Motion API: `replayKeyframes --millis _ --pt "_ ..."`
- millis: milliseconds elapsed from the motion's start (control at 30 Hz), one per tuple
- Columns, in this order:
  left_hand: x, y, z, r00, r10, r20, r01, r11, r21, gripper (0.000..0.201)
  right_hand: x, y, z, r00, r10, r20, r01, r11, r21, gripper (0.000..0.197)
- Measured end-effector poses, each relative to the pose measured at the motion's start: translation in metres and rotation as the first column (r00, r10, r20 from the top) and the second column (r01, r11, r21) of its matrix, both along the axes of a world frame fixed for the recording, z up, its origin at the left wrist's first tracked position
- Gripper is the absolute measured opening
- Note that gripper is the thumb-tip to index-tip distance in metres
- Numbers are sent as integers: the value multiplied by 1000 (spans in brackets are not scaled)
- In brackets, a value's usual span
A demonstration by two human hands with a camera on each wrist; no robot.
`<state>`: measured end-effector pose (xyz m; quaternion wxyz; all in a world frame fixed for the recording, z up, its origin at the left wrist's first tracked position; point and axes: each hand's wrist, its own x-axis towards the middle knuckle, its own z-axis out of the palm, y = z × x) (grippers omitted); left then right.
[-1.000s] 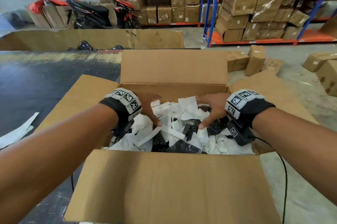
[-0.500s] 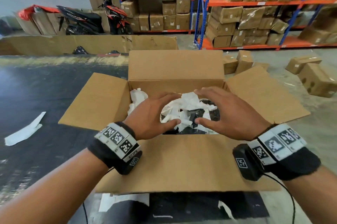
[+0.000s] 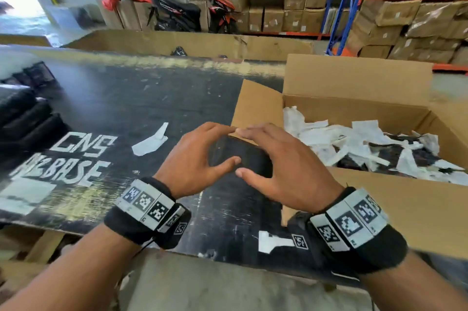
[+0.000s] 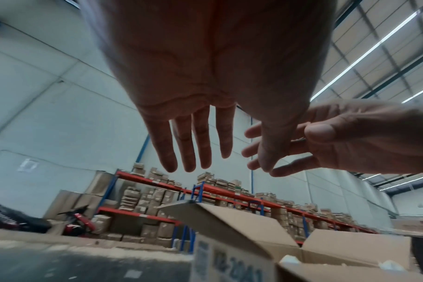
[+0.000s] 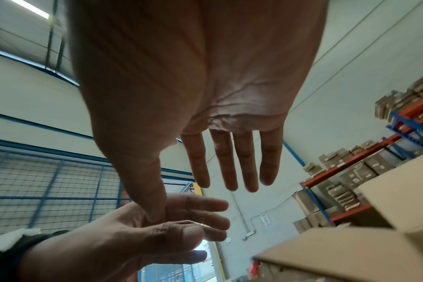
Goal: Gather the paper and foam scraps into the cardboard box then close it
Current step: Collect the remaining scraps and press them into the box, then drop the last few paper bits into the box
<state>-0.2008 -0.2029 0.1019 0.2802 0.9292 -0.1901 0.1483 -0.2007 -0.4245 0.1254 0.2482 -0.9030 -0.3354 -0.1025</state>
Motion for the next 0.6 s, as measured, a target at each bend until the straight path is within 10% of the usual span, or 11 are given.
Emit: replayKeyframes --millis 600 --pt "34 267 -124 771 518 -371 -452 855 253 60 90 273 -143 936 -2 -353 -84 970 -227 61"
